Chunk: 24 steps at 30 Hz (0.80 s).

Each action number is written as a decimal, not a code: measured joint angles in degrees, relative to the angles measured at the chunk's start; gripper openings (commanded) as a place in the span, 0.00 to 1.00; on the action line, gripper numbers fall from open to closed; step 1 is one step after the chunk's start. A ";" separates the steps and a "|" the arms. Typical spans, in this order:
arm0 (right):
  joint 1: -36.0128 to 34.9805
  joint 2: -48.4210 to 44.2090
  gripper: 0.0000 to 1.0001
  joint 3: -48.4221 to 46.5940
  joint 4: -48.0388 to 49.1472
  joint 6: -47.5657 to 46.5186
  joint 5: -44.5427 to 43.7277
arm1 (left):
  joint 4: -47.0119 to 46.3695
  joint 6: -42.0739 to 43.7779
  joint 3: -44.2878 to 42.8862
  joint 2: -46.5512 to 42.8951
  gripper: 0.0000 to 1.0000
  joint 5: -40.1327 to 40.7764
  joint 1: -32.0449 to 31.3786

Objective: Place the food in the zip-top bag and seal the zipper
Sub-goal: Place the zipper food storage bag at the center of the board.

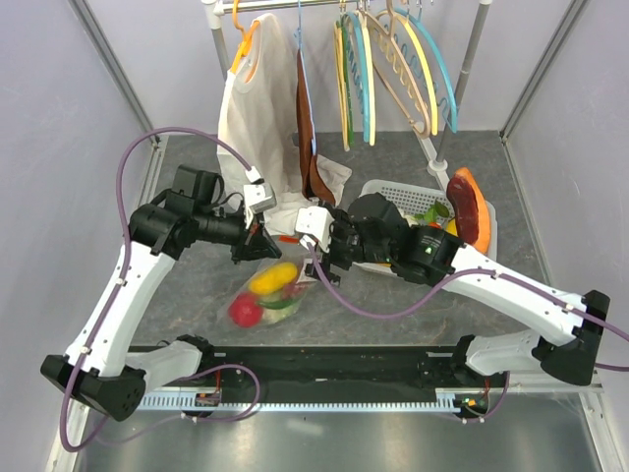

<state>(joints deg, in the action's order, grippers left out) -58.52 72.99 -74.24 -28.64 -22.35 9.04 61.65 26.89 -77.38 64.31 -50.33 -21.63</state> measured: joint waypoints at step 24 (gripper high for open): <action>-0.50 5.68 0.00 -1.62 1.60 5.79 11.45 | 2.49 6.21 3.48 -5.49 0.60 -1.90 2.82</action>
<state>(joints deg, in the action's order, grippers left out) -59.02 78.67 -75.85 -27.05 -16.56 20.49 64.14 33.10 -73.91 58.83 -52.23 -18.81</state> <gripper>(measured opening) 0.014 0.375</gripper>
